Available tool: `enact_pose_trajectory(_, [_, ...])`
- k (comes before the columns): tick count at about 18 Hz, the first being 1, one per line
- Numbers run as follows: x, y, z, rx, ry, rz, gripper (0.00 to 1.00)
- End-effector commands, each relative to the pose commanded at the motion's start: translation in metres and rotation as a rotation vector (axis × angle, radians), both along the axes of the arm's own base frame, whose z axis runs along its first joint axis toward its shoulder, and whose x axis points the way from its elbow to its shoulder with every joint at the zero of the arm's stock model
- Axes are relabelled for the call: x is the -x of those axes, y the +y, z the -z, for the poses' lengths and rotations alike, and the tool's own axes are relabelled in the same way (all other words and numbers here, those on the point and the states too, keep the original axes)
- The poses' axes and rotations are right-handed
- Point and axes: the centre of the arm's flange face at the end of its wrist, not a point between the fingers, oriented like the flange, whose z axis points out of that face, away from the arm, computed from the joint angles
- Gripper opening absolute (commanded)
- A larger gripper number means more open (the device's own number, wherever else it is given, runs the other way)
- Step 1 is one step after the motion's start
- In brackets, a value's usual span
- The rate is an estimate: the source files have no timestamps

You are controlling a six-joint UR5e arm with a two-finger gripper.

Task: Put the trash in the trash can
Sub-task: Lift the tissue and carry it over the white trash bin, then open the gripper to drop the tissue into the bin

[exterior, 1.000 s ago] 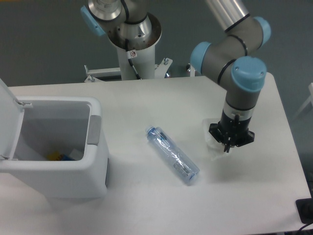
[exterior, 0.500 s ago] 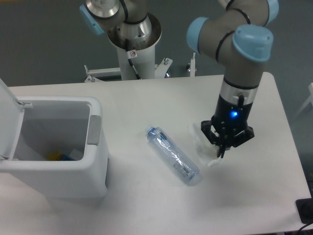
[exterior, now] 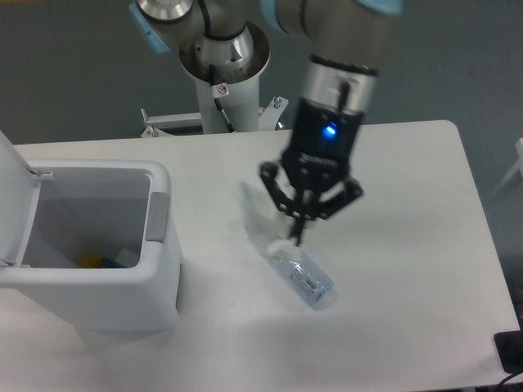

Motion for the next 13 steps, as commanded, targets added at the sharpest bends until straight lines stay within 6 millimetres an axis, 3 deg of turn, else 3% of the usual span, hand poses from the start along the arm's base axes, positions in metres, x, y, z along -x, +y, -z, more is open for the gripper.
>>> enact_pose_trajectory(3, [-0.068, 0.033, 0.004, 0.007, -0.006, 0.117, 0.0])
enact_pose_trajectory(6, [-0.111, 0.047, 0.011, 0.022, -0.021, 0.182, 0.0])
enact_pose_trajectory(9, [-0.133, 0.051, 0.015, 0.031, -0.025, 0.21, 0.08])
enact_pose_trajectory(10, [-0.14, 0.054, 0.015, 0.026, -0.018, 0.227, 0.25])
enact_pose_trajectory(11, [-0.145, 0.055, 0.015, 0.026, -0.015, 0.237, 0.32])
enact_pose_trajectory(12, [-0.147, 0.056, 0.014, 0.024, -0.012, 0.241, 0.51])
enact_pose_trajectory(13, [-0.147, 0.056, 0.015, 0.023, -0.01, 0.243, 0.78])
